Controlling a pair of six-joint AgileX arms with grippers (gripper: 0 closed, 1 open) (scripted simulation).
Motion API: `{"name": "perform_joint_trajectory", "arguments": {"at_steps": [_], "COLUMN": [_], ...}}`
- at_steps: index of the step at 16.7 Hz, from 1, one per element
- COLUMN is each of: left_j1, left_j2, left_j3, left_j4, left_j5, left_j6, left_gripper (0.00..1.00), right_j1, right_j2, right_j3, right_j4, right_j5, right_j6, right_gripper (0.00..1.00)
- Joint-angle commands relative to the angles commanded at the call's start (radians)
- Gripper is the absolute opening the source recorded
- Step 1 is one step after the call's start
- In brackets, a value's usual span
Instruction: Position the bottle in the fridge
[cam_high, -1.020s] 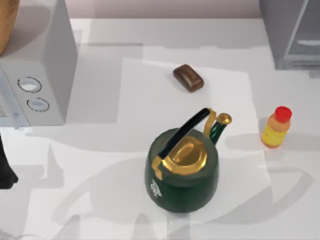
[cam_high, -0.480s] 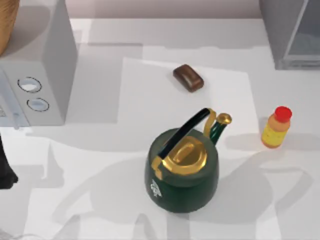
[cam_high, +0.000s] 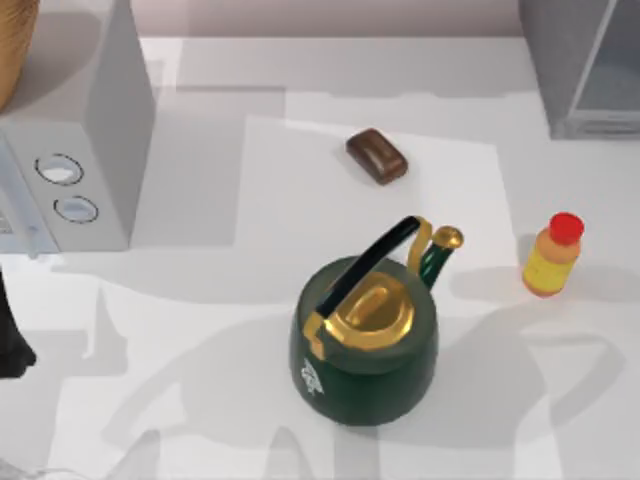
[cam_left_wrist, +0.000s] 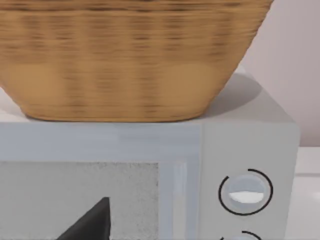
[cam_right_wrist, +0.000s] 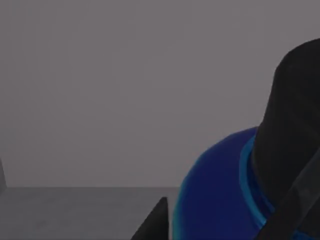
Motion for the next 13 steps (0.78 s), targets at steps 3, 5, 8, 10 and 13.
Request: {"name": "perform_joint_trajectory", "arguments": {"at_steps": [3, 5, 8, 10, 13], "left_j1": [0.000, 0.000, 0.000, 0.000, 0.000], "left_j2": [0.000, 0.000, 0.000, 0.000, 0.000], "left_j3": [0.000, 0.000, 0.000, 0.000, 0.000], "left_j4": [0.000, 0.000, 0.000, 0.000, 0.000], "left_j5": [0.000, 0.000, 0.000, 0.000, 0.000], "left_j6": [0.000, 0.000, 0.000, 0.000, 0.000], "left_gripper": [1.00, 1.00, 1.00, 1.00, 1.00], "right_j1": [0.000, 0.000, 0.000, 0.000, 0.000], "right_j2": [0.000, 0.000, 0.000, 0.000, 0.000], "right_j3": [0.000, 0.000, 0.000, 0.000, 0.000], "right_j4": [0.000, 0.000, 0.000, 0.000, 0.000], "right_j5": [0.000, 0.000, 0.000, 0.000, 0.000], "right_j6": [0.000, 0.000, 0.000, 0.000, 0.000], "right_gripper": [0.31, 0.46, 0.68, 0.83, 1.00]}}
